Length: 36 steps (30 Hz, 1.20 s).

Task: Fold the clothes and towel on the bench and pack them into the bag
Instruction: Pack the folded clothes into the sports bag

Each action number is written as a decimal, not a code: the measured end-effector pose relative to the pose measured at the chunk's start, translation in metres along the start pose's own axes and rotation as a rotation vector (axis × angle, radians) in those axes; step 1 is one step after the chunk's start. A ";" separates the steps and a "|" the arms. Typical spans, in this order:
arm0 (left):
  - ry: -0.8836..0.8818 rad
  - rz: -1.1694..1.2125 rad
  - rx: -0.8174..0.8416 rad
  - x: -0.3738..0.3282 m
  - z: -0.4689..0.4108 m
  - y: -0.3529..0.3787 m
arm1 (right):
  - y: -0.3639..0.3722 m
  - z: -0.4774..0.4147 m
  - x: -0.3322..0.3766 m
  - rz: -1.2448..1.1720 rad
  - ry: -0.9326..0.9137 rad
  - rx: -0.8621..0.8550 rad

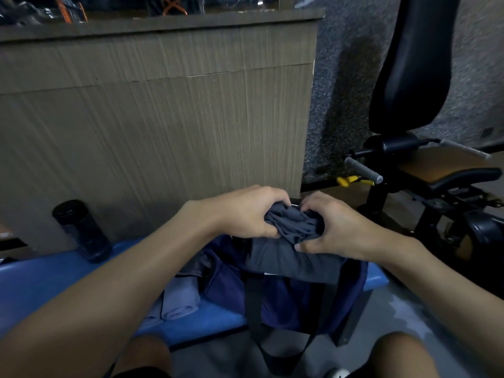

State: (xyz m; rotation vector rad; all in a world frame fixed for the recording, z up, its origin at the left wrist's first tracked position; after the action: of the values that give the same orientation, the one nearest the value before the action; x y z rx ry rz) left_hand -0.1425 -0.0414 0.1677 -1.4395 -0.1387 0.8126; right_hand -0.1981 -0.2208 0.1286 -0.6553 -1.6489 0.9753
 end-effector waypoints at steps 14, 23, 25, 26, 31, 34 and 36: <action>0.102 0.213 -0.033 0.008 -0.047 0.018 | 0.029 0.010 -0.044 -0.363 0.031 -0.061; 0.109 0.215 -0.150 0.036 -0.079 0.030 | 0.032 0.028 -0.090 -0.520 0.091 -0.224; 0.069 0.172 -0.151 0.046 -0.082 0.034 | 0.035 0.032 -0.098 -0.551 0.139 -0.269; 0.054 0.142 -0.144 0.050 -0.084 0.036 | 0.036 0.034 -0.102 -0.552 0.164 -0.297; 0.021 -0.054 -0.098 0.066 -0.106 0.053 | 0.039 0.040 -0.113 -0.593 0.212 -0.323; -0.049 -0.169 -0.011 0.074 -0.121 0.062 | 0.041 0.041 -0.116 -0.577 0.229 -0.333; -0.086 -0.229 0.028 0.077 -0.128 0.064 | 0.040 0.040 -0.115 -0.584 0.223 -0.346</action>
State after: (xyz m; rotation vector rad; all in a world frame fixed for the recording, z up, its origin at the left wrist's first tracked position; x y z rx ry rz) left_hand -0.0429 -0.1075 0.0581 -1.3347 -0.3504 0.6848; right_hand -0.2057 -0.3047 0.0313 -0.4424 -1.6798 0.1920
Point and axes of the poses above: each hand's wrist, its own z-axis away from the middle knuckle, its own y-axis out of the palm, x = y × z, the point moved 2 cm from there along -z, towards the middle knuckle, and after that the axes turned 8 degrees about x, right-handed, at the moved point
